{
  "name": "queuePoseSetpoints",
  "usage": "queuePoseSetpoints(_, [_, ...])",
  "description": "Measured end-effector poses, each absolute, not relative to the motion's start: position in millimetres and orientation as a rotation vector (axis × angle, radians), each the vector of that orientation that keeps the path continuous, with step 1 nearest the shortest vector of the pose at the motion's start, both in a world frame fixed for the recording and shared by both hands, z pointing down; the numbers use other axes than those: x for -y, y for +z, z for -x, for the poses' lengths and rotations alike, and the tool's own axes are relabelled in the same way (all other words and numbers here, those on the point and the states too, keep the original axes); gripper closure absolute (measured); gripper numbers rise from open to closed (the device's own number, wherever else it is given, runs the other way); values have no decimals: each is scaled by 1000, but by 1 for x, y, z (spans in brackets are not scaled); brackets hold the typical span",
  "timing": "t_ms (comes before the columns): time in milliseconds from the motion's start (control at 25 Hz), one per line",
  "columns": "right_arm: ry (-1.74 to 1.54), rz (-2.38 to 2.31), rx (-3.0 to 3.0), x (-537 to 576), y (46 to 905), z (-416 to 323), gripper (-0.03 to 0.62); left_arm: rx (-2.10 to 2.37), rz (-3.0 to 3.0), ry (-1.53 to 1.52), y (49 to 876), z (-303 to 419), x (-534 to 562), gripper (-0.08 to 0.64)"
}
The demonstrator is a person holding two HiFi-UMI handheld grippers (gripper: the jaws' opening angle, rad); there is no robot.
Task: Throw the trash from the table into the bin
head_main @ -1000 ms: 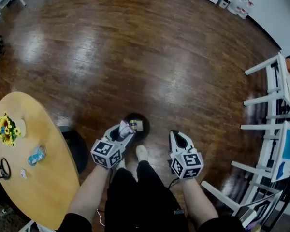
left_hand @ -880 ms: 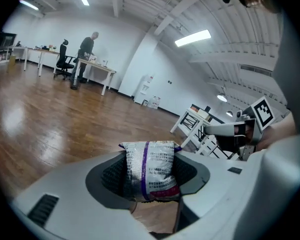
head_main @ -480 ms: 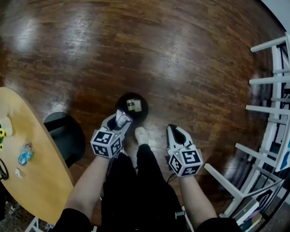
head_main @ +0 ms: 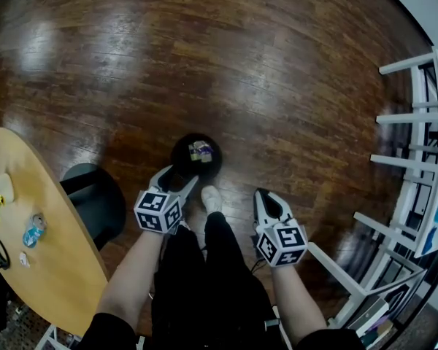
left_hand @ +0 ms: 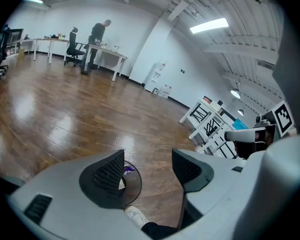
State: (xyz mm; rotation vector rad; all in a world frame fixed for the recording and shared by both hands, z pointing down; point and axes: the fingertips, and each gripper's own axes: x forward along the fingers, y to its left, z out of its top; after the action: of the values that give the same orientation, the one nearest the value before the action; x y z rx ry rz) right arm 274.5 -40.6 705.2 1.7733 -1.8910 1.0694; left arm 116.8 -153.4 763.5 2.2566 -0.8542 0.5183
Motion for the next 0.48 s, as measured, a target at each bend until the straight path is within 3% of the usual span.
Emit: queuePoseSetpoints(480, [1021,-1763,1938,53,690,-270,592,873,-2257,461,739,-110,147,265])
